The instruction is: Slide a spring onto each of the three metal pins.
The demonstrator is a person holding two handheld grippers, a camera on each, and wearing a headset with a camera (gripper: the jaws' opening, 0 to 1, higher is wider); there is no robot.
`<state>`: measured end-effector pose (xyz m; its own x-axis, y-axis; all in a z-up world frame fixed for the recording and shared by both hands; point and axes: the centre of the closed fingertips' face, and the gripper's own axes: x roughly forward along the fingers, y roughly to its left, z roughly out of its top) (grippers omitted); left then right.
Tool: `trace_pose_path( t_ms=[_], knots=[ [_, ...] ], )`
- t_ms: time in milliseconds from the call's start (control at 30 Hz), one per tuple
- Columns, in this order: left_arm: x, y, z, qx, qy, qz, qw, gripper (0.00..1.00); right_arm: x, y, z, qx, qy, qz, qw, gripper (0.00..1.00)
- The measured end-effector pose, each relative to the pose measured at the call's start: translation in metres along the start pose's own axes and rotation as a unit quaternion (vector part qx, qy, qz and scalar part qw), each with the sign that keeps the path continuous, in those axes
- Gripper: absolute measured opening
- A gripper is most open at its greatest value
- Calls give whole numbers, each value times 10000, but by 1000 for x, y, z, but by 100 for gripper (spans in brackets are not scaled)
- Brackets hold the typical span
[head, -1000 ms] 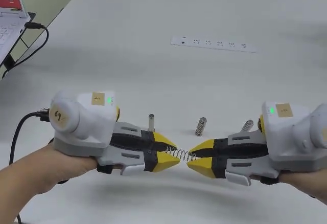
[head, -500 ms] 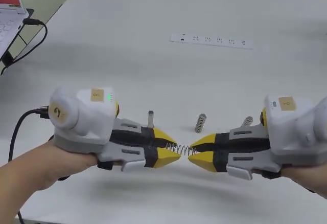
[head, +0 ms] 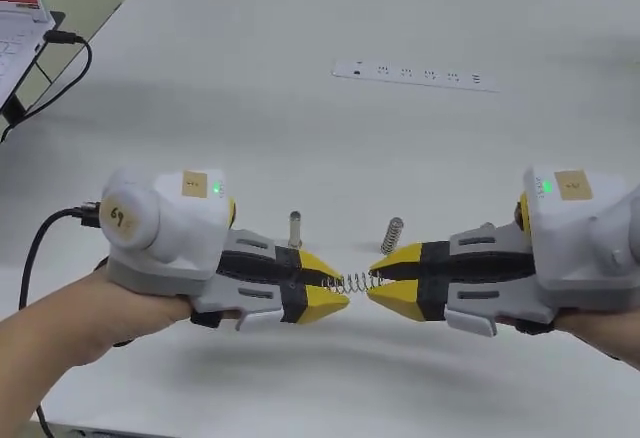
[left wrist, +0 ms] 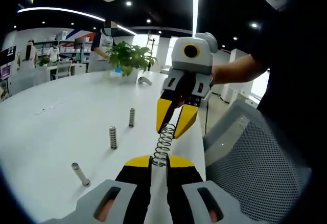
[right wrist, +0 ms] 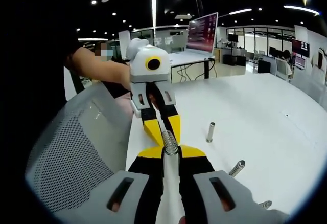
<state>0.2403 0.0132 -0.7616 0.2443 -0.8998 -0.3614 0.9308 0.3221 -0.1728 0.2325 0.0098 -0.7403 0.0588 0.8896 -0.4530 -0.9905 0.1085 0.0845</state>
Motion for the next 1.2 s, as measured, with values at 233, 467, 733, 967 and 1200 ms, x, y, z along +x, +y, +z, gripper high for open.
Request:
trace_pose_path(
  t_ms=[233, 467, 733, 967, 1200],
  knots=[
    [2, 0, -1, 38, 65, 33, 10000, 2, 2, -1, 9, -59, -133, -16, 9999, 8],
    [4, -1, -4, 55, 138, 6, 9999, 2, 4, 2, 17, -62, -280, -11, 9996, 8],
    [12, -8, -6, 96, 224, -137, 9996, 2, 12, 10, 27, -337, -335, 50, 9989, 8],
    [11, -9, -5, 129, 231, -158, 9995, 2, 16, 12, 29, -548, -401, 74, 9977, 8],
    [8, -8, -4, 134, 196, -127, 9996, 2, 16, 12, 33, -502, -497, 57, 9975, 8]
  ],
)
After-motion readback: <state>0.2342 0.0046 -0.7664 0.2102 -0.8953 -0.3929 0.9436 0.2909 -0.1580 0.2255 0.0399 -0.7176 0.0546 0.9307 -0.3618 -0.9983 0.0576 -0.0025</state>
